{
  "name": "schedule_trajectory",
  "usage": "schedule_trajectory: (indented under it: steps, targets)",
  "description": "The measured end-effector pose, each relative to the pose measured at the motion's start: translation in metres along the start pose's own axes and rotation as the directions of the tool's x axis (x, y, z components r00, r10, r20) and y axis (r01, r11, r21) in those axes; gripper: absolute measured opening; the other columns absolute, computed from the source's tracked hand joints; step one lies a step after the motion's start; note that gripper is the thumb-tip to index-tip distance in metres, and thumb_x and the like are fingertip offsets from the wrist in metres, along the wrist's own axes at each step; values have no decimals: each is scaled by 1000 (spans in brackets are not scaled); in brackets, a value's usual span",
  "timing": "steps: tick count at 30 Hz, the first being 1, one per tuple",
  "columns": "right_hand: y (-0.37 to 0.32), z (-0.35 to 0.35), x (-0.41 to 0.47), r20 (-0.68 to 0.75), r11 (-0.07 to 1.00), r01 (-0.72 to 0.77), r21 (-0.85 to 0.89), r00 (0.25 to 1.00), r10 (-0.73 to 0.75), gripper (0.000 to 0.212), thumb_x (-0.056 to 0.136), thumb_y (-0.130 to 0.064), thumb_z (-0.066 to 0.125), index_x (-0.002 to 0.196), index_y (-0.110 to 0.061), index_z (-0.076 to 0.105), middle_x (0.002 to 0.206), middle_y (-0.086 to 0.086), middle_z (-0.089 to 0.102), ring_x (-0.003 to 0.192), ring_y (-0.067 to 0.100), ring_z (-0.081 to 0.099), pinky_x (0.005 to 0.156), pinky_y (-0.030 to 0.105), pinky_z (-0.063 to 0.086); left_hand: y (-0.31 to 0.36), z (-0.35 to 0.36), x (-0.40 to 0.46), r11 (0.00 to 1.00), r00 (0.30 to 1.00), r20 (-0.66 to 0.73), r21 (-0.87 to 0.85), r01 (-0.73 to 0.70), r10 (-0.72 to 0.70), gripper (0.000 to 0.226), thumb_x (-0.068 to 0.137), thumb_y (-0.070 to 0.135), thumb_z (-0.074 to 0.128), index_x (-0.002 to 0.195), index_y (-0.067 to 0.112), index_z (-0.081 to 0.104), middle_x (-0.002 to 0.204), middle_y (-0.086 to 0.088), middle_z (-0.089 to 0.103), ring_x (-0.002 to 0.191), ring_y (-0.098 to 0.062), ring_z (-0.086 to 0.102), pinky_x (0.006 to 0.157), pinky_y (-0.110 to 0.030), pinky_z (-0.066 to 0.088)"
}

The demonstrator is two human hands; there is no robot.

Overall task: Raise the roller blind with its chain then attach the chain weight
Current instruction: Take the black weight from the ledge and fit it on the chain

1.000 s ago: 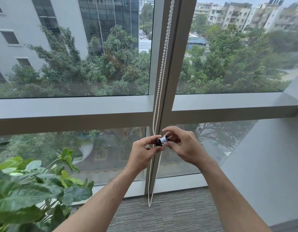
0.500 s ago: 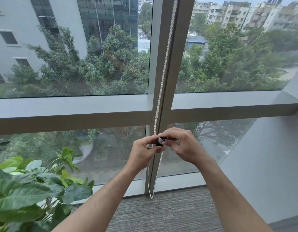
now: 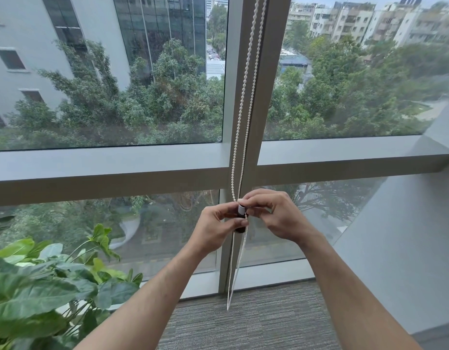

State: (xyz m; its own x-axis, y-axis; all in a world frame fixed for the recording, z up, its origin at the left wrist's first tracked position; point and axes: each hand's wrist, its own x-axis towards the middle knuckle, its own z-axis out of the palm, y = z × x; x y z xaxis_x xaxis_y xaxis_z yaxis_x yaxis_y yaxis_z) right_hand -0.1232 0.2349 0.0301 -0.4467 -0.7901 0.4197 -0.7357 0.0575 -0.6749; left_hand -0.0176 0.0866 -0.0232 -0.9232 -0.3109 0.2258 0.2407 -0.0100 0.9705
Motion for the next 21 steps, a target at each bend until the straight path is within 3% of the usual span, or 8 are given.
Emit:
schedule_trajectory:
  steps: [6, 11, 14, 16, 18, 19, 21]
  targets:
    - [2, 5, -3, 17, 998, -24, 65, 1000, 22, 20, 90, 6, 67, 104, -2, 77, 107, 6, 71, 101, 12, 67, 89, 17, 53, -1, -2, 1, 999, 999, -19, -23, 43, -44, 32, 80, -7, 74, 110, 3, 73, 90, -19, 73, 76, -20, 68, 70, -33, 59]
    - [9, 16, -15, 5, 996, -67, 52, 998, 67, 24, 90, 7, 66, 108, -6, 76, 101, 5, 64, 98, 18, 64, 87, 19, 51, -4, -4, -1, 998, 998, 17, 38, 53, -53, 30, 79, -4, 75, 102, 15, 77, 85, -6, 75, 79, -17, 70, 70, -34, 60]
    - [13, 19, -23, 51, 975, -142, 170, 989, 136, 30, 91, 3, 67, 118, -10, 72, 104, 9, 61, 97, 18, 65, 90, 30, 55, -3, -4, -3, 997, 999, 17, 68, 37, -38, 29, 79, 7, 79, 105, 20, 77, 91, -5, 77, 83, -17, 72, 71, -32, 60]
    - [12, 21, -27, 46, 910, -208, 358, 978, 205, 25, 93, -7, 64, 117, -11, 71, 104, 11, 60, 92, 20, 66, 86, 40, 59, -4, -4, -4, 993, 1000, 19, 121, 14, -16, 32, 77, 10, 81, 104, 27, 77, 91, -1, 77, 86, -16, 73, 73, -31, 60]
    - [10, 25, -29, -16, 817, -248, 520, 954, 300, 27, 93, -22, 60, 115, -10, 71, 103, 15, 62, 90, 34, 67, 79, 46, 61, -5, -3, -5, 988, 1000, 4, 151, 16, -16, 37, 76, 5, 80, 102, 32, 76, 90, 2, 77, 87, -14, 73, 75, -29, 60]
    - [8, 26, -29, -35, 776, -276, 568, 933, 358, 30, 93, -29, 60, 116, -12, 69, 103, 19, 64, 91, 39, 68, 77, 46, 62, -5, -2, -5, 987, 1000, -2, 160, 18, -18, 38, 75, 6, 80, 101, 34, 76, 91, 4, 77, 88, -13, 73, 76, -27, 59]
    - [6, 29, -28, -2, 706, -375, 600, 883, 470, 40, 91, -43, 64, 121, -17, 62, 108, 25, 63, 94, 34, 71, 76, 41, 62, -6, 0, -6, 982, 1000, -1, 190, 13, -13, 36, 72, 13, 81, 98, 38, 76, 92, 7, 77, 89, -10, 72, 76, -24, 59]
